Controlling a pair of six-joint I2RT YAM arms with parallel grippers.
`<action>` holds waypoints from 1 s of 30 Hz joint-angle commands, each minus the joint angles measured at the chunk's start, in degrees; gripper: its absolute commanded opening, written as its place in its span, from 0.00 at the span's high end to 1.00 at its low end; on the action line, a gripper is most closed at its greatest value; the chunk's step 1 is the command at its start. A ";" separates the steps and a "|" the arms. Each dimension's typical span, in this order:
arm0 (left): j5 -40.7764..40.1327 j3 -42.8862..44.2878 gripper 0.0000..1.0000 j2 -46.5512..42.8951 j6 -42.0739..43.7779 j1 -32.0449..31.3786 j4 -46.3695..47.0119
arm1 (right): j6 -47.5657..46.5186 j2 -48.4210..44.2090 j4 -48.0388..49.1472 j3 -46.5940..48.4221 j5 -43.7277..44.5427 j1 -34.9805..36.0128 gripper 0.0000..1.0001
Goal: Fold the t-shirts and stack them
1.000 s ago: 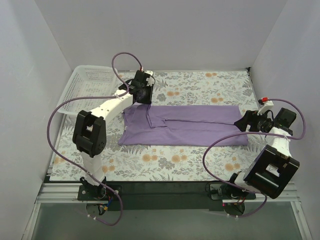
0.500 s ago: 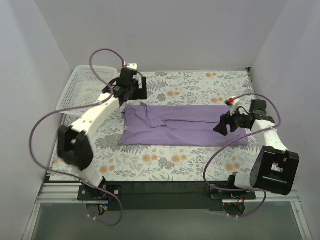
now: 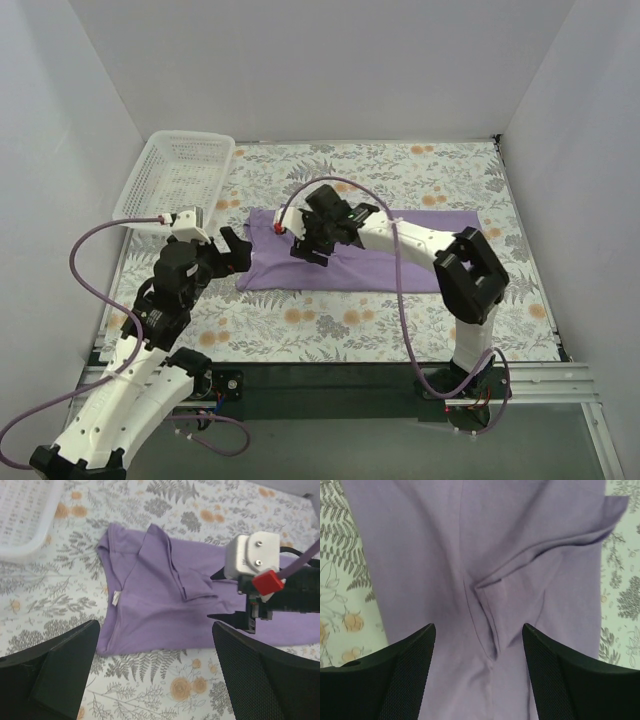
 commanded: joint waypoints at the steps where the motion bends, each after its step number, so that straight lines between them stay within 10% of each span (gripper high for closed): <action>1: -2.39 -2.11 0.04 -3.84 -2.57 0.24 -1.37 | 4.50 4.07 -0.01 5.82 10.16 3.32 0.24; 16: -2.04 -3.07 0.03 -3.32 -2.84 0.24 0.82 | 6.08 14.72 -0.98 12.69 17.28 5.88 0.35; 30: -2.48 -3.16 0.03 -4.46 -3.01 0.24 0.64 | 6.08 12.17 -0.19 11.81 20.01 5.35 0.88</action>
